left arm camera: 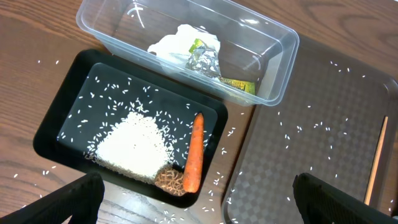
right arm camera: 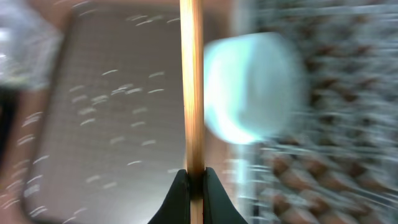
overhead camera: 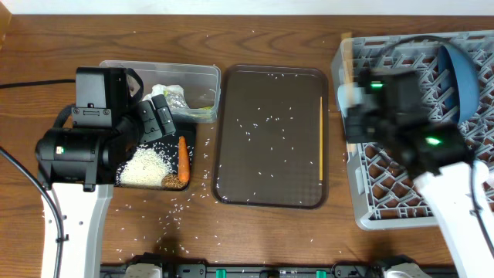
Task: Sort waste into correct bins and load items into the dishwasher rack
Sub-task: 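Lift the chopstick with the right gripper and drop it into the rack, then grasp the remaining chopstick on the tray with the right gripper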
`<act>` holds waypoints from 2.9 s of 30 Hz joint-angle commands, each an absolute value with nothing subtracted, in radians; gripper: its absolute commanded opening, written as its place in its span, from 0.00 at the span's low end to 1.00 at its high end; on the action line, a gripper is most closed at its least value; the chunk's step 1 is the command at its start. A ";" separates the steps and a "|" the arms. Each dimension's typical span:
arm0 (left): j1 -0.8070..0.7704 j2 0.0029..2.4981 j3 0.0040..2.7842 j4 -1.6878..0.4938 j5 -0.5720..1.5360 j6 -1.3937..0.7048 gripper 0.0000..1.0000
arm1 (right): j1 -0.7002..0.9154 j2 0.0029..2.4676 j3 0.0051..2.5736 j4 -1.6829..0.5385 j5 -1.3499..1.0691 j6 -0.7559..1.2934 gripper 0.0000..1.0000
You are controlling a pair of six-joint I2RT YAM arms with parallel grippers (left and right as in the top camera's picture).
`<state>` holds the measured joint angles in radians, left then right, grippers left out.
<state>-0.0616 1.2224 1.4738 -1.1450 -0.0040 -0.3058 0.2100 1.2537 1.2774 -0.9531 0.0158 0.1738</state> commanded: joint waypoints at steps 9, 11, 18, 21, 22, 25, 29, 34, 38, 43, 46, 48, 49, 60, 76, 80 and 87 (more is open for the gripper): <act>-0.057 1.223 1.477 -1.147 -0.016 -0.288 0.98 | -0.099 1.339 1.257 -0.949 0.162 -0.068 0.01; -0.057 1.223 1.477 -1.147 -0.016 -0.288 0.98 | -0.125 1.380 1.257 -0.930 0.161 -0.117 0.01; -0.057 1.223 1.477 -1.147 -0.016 -0.288 0.98 | -0.141 1.543 1.257 -0.861 0.191 -0.215 0.01; -0.057 1.223 1.477 -1.147 -0.016 -0.288 0.98 | -0.141 1.593 1.257 -0.838 0.197 -0.215 0.01; -0.057 1.223 1.477 -1.147 -0.016 -0.288 0.98 | -0.140 1.602 1.257 -0.833 0.191 -0.215 0.01; -0.057 1.223 1.477 -1.147 -0.016 -0.288 0.98 | -0.124 1.586 1.260 -0.841 0.179 -0.214 0.30; -0.057 1.223 1.477 -1.147 -0.016 -0.288 0.98 | -0.070 1.489 1.274 -0.866 0.107 -0.214 0.65; -0.057 1.223 1.477 -1.147 -0.016 -0.288 0.98 | 0.045 1.317 1.276 -0.856 -0.254 -0.191 0.99; -0.057 1.223 1.477 -1.147 -0.016 -0.288 0.98 | 0.140 1.250 1.275 -0.777 -0.643 -0.171 0.99; -0.057 1.223 1.477 -1.147 -0.016 -0.288 0.98 | 0.305 1.279 1.273 -0.784 -0.500 -0.047 0.92; -0.057 1.223 1.477 -1.147 -0.016 -0.288 0.98 | 0.418 1.341 1.273 -0.830 -0.234 0.083 0.80; -0.057 1.223 1.477 -1.147 -0.016 -0.288 0.98 | 0.484 1.399 1.273 -0.864 -0.083 0.229 0.67; -0.057 1.223 1.477 -1.147 -0.016 -0.288 0.98 | 0.505 1.428 1.273 -0.879 -0.048 0.283 0.67; -0.057 1.223 1.477 -1.147 -0.016 -0.288 0.98 | 0.486 1.808 1.273 -0.873 0.065 0.510 0.54; -0.057 1.223 1.477 -1.147 -0.016 -0.288 0.98 | 0.403 1.982 1.266 -0.862 0.052 0.538 0.45; -0.057 1.223 1.477 -1.147 -0.016 -0.288 0.98 | 0.419 1.982 1.241 -0.836 0.036 0.534 0.15; -0.057 1.223 1.477 -1.147 -0.016 -0.288 0.98 | 0.442 1.950 1.256 -0.814 0.032 0.463 0.01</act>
